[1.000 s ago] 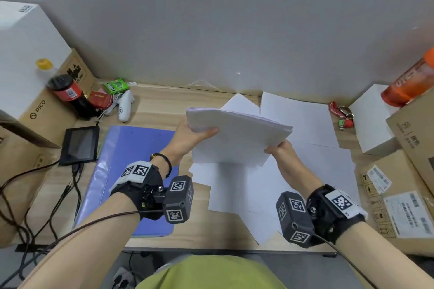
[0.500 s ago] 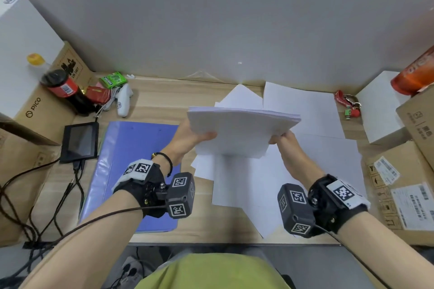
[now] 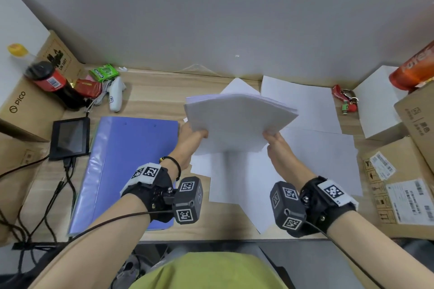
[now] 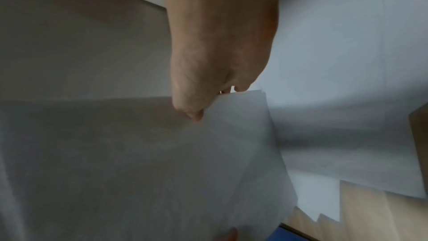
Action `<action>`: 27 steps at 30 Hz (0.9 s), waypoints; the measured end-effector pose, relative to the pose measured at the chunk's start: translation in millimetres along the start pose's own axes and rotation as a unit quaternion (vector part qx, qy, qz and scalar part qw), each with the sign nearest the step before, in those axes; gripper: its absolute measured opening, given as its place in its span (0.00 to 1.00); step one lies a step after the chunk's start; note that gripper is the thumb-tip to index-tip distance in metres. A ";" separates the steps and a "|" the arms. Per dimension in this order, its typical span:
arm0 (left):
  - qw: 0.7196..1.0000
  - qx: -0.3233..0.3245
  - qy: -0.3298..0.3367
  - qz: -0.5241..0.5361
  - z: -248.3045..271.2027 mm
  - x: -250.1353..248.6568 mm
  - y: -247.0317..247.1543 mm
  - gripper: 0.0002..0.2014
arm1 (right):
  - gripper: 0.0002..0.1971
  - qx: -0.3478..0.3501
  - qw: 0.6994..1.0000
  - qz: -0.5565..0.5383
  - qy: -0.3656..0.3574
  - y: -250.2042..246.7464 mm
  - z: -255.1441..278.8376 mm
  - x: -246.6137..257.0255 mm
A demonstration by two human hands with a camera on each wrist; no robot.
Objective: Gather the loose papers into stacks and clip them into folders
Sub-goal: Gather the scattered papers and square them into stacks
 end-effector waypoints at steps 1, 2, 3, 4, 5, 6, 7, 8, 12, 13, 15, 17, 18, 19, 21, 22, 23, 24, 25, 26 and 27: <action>1.000 -0.011 -0.009 0.004 -1.0 2.3 -1.2 0.18 | 0.23 0.002 1.000 0.012 0.008 1.7 -1.0 -1.6; 1.000 -0.016 -0.014 0.014 -1.1 1.0 -1.0 0.19 | 0.25 0.005 1.000 0.022 0.008 2.5 -1.9 0.2; 1.000 -0.014 -0.011 0.021 -2.0 -3.6 0.5 0.19 | 0.26 0.006 1.000 0.026 -0.001 2.5 -3.0 5.1; 1.000 -0.009 -0.002 0.024 -2.8 -10.1 2.2 0.20 | 0.26 0.006 0.999 0.024 -0.021 1.1 -3.9 12.6; 1.000 -0.002 0.010 0.024 -2.6 -18.2 4.0 0.19 | 0.25 0.001 0.999 0.016 -0.045 -1.2 -4.2 20.8; 0.999 0.005 0.024 0.028 -2.1 -25.7 5.0 0.18 | 0.24 -0.007 0.998 0.005 -0.062 -4.6 -3.4 27.2; 0.999 0.009 0.033 0.032 -1.7 -29.4 4.6 0.17 | 0.23 -0.014 0.997 -0.009 -0.072 -7.3 -0.7 31.5; 0.999 0.010 0.036 0.035 -0.6 -29.3 2.8 0.16 | 0.22 -0.019 0.997 -0.014 -0.074 -9.5 2.3 31.0; 0.999 0.038 -0.022 -0.029 2.2 15.6 -8.8 0.19 | 0.23 0.019 0.998 0.055 -0.020 -1.9 16.8 -3.3; 0.997 0.050 -0.042 -0.052 4.7 29.8 -10.4 0.20 | 0.23 0.033 0.997 0.070 -0.002 1.1 19.4 -14.4; 0.994 0.062 -0.064 -0.068 10.3 45.7 -10.3 0.21 | 0.23 0.048 0.995 0.087 0.012 5.3 21.4 -26.5; 0.995 0.059 -0.053 -0.055 12.1 39.9 -6.5 0.20 | 0.23 0.040 0.995 0.086 0.003 4.0 18.0 -22.0; 0.996 0.057 -0.041 -0.050 12.4 30.1 -3.1 0.19 | 0.23 0.027 0.996 0.087 -0.009 1.7 14.3 -15.2; 0.997 0.055 -0.027 -0.048 11.8 16.9 1.0 0.19 | 0.23 0.016 0.996 0.082 -0.029 -0.3 9.8 -4.7; 0.998 0.039 0.006 -0.044 9.7 -13.7 5.5 0.18 | 0.24 -0.007 0.996 0.053 -0.073 -5.6 4.2 23.6; 0.998 0.032 0.026 -0.038 10.0 -30.2 6.7 0.17 | 0.23 -0.021 0.995 0.040 -0.088 -8.7 4.4 38.7; 0.998 0.028 0.045 -0.025 10.9 -45.5 8.0 0.16 | 0.22 -0.030 0.994 0.026 -0.102 -11.5 6.6 53.3; 0.997 0.030 0.068 -0.009 12.3 -60.4 9.6 0.17 | 0.21 -0.036 0.993 0.013 -0.112 -13.9 9.8 64.0; 0.996 0.031 0.085 0.005 13.2 -70.9 9.0 0.18 | 0.21 -0.037 0.992 0.001 -0.121 -14.6 14.1 72.0; 0.995 0.030 0.096 0.015 14.1 -77.3 7.0 0.18 | 0.20 -0.035 0.992 -0.005 -0.124 -14.8 18.2 74.9; 0.995 0.031 0.092 0.019 13.4 -75.6 3.8 0.19 | 0.20 -0.034 0.992 -0.005 -0.120 -14.1 21.8 72.5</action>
Point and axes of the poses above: each hand's wrist, its own z-axis away from the middle knuckle, its own y-axis out of the palm, x = y × z, the point moved 9 cm from there along -z, towards the middle knuckle, and after that the axes turned 6 degrees about z, right-handed, at the moved point
